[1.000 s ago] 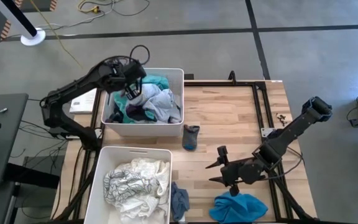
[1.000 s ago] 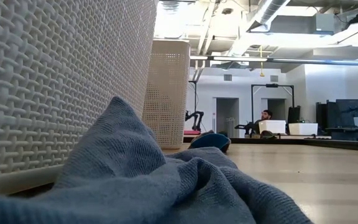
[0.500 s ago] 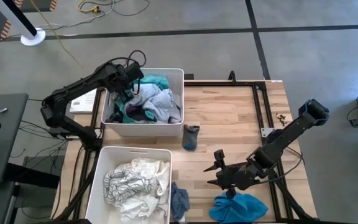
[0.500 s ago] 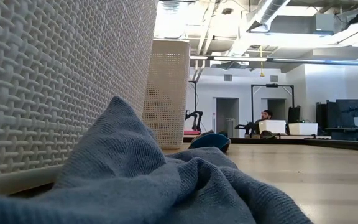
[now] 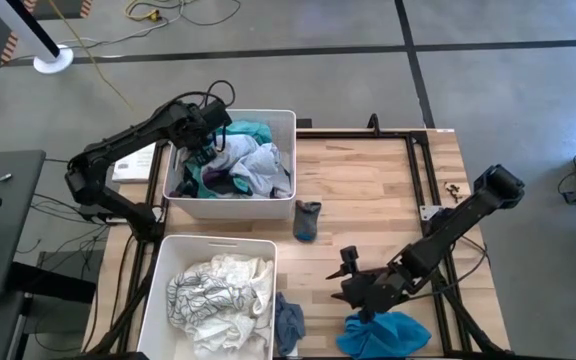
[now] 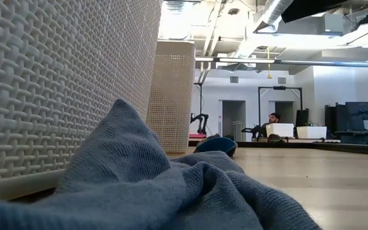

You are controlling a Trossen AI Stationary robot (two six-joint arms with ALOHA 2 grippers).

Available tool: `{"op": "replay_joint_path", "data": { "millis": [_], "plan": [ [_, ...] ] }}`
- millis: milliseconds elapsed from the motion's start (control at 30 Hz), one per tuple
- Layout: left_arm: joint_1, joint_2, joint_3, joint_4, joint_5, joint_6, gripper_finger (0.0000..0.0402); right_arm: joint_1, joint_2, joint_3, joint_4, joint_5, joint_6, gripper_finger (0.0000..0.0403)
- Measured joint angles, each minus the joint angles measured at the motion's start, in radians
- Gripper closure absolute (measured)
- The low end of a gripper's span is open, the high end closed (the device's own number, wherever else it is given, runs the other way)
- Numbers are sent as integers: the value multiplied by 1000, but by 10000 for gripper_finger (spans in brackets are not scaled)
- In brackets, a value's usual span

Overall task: Sort clothes
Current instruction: Put the bottom gray sock into the top white laundry bin, then put the pair of blue socks into the top white laundry bin

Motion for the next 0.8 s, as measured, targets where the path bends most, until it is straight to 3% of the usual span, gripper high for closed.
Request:
{"op": "replay_joint_path", "data": {
  "millis": [233, 500, 633, 800],
  "plan": [
    [-14, -12, 25, -34, -1, 0, 265, 6, 8, 0, 13, 0, 8, 182],
    [-66, -102, 121, -49, 35, -1, 249, -15, 6, 0, 26, 0, -12, 182],
    [-93, -173, 167, -16, 143, -28, 249, -35, 6, 0, 28, 0, -29, 182],
    [-166, -298, 171, 150, 418, -41, 248, -68, 6, 0, 28, -1, -47, 182]
  ]
}}
